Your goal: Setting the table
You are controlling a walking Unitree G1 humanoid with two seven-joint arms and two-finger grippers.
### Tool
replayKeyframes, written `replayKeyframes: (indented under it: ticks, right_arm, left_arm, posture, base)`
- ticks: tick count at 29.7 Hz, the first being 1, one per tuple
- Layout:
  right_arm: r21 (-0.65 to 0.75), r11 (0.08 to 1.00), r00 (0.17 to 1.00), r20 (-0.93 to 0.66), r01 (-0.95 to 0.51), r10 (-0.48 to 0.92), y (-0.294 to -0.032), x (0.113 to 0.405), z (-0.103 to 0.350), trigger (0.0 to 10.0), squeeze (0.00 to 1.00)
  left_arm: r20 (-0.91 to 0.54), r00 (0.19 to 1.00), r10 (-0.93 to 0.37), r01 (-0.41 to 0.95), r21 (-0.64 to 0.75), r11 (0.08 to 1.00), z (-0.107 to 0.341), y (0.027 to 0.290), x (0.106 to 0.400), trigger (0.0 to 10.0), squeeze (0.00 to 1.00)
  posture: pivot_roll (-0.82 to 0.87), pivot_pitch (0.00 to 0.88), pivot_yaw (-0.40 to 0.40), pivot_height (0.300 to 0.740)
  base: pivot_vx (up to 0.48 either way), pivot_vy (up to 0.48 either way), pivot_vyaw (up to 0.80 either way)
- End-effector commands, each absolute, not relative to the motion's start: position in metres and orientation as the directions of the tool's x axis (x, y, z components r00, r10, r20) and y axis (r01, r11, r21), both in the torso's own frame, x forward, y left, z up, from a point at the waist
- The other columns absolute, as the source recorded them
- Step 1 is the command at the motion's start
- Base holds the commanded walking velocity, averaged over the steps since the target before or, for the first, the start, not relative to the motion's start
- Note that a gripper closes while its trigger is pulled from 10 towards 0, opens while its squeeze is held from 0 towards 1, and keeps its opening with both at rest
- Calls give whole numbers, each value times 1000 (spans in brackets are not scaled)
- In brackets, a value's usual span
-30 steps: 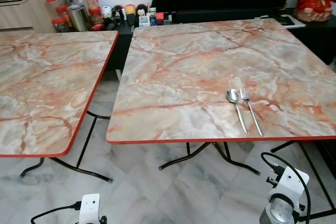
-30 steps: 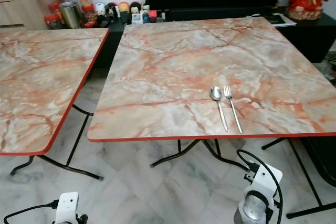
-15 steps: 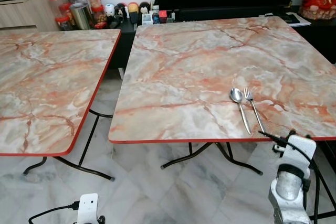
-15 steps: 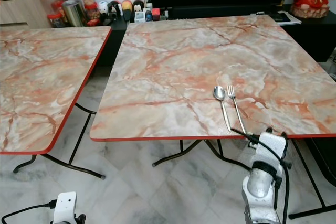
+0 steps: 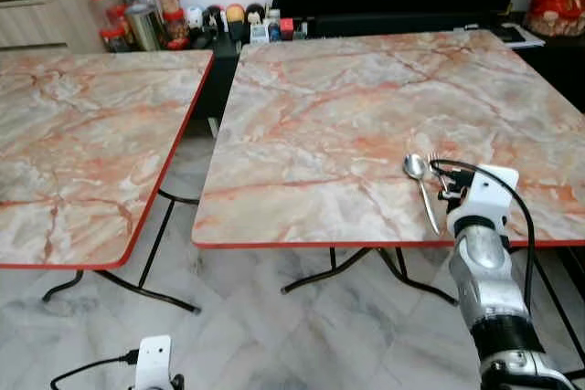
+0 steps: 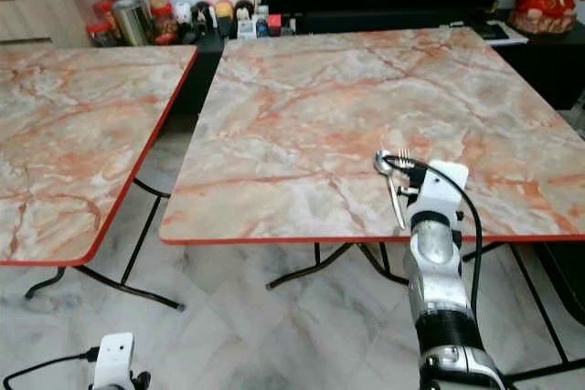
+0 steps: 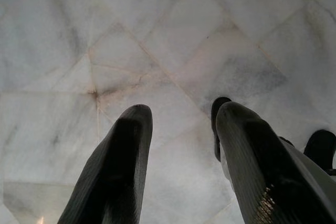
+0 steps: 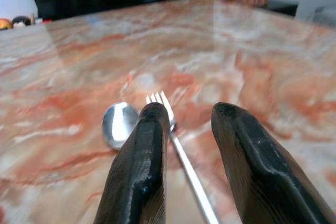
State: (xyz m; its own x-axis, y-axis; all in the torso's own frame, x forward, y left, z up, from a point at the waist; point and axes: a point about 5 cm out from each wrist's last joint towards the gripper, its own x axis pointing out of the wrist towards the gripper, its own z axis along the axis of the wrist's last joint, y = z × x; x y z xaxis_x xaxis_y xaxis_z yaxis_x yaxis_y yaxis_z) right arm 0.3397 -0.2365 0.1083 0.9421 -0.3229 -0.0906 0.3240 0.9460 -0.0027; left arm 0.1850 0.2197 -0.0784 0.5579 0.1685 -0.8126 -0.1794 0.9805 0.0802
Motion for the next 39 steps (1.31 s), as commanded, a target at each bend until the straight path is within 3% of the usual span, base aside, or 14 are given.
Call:
replayKeyframes:
  ticks: [1, 8, 34, 39]
  right_arm:
    - [19, 951, 942, -146, 308, -303, -231, 341, 102, 10000, 0]
    - [23, 967, 950, -192, 254, -245, -221, 340, 93, 10000, 0]
    - [36, 950, 935, -195, 309, -296, -225, 333, 89, 10000, 0]
    - [16, 953, 929, -230, 302, -291, -223, 328, 83, 10000, 0]
  left_arm:
    - [-827, 538, 164, -186, 73, 980, -81, 221, 180, 10000, 0]
    - [-830, 533, 164, -177, 80, 981, -81, 223, 179, 10000, 0]
    - [-830, 533, 167, -173, 87, 981, -81, 223, 178, 10000, 0]
    - [-827, 534, 174, -184, 87, 979, -81, 224, 178, 10000, 0]
  posture:
    - [-46, 0, 57, 740]
    - [-42, 0, 58, 740]
    - [-44, 0, 55, 740]
    - [-43, 0, 54, 740]
  base:
    - [0, 0, 0]
    - [75, 0, 0]
    - [312, 0, 72]
    - [0, 0, 0]
